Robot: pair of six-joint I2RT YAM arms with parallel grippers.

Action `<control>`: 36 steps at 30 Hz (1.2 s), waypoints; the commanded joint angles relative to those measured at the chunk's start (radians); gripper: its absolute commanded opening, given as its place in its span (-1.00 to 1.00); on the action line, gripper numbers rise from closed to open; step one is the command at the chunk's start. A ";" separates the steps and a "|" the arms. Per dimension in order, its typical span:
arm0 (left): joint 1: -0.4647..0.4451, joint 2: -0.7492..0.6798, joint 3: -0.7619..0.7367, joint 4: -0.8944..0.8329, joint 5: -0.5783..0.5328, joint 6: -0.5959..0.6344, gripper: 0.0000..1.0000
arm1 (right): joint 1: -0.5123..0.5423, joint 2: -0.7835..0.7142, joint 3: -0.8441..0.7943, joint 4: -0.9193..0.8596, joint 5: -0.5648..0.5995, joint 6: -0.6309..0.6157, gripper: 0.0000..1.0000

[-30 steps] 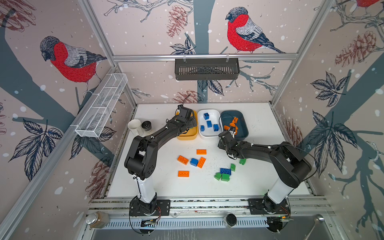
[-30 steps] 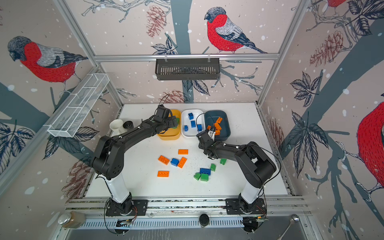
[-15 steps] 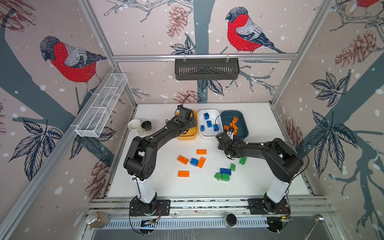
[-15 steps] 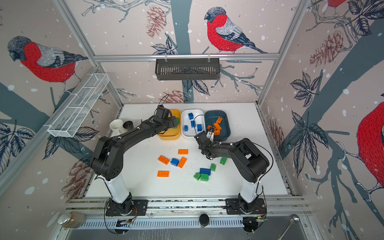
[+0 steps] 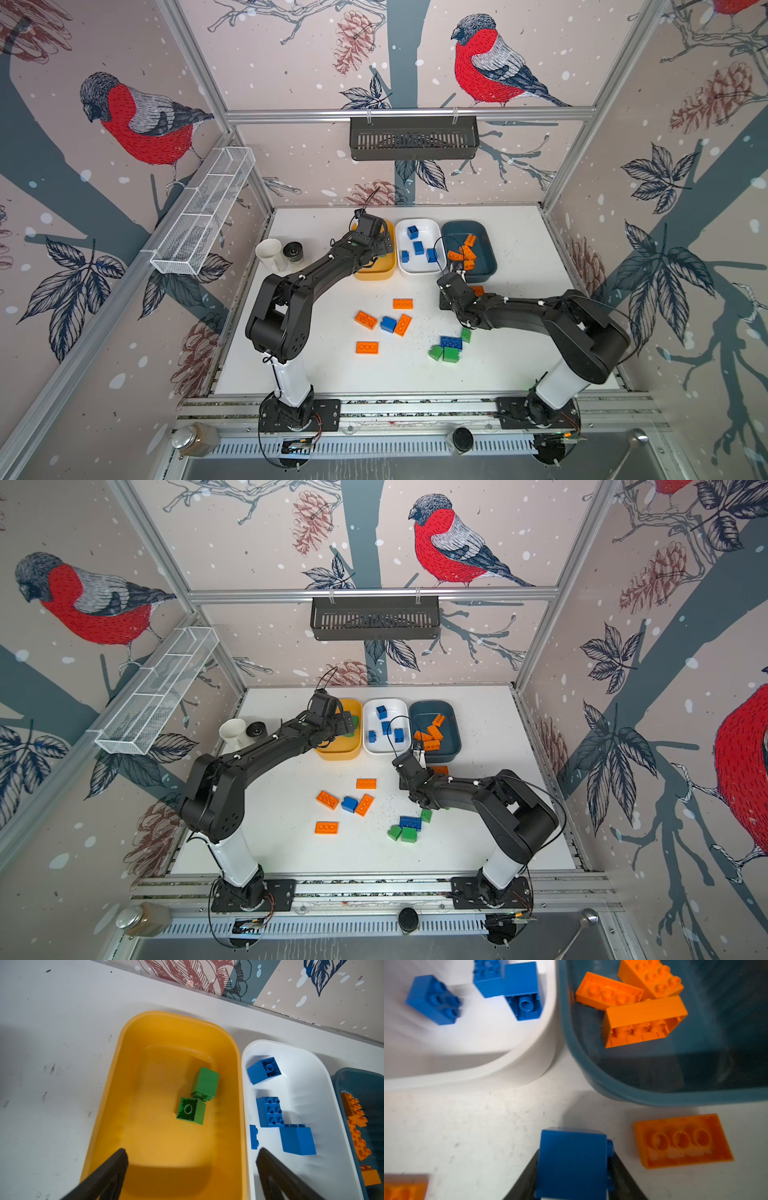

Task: Sort the legos into containers by color
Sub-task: 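Hover the left gripper over the yellow tray while the right gripper moves over the trays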

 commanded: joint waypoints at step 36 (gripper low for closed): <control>-0.001 -0.132 -0.133 0.072 0.114 0.082 0.94 | -0.136 0.299 0.617 -0.145 -0.309 -0.186 0.10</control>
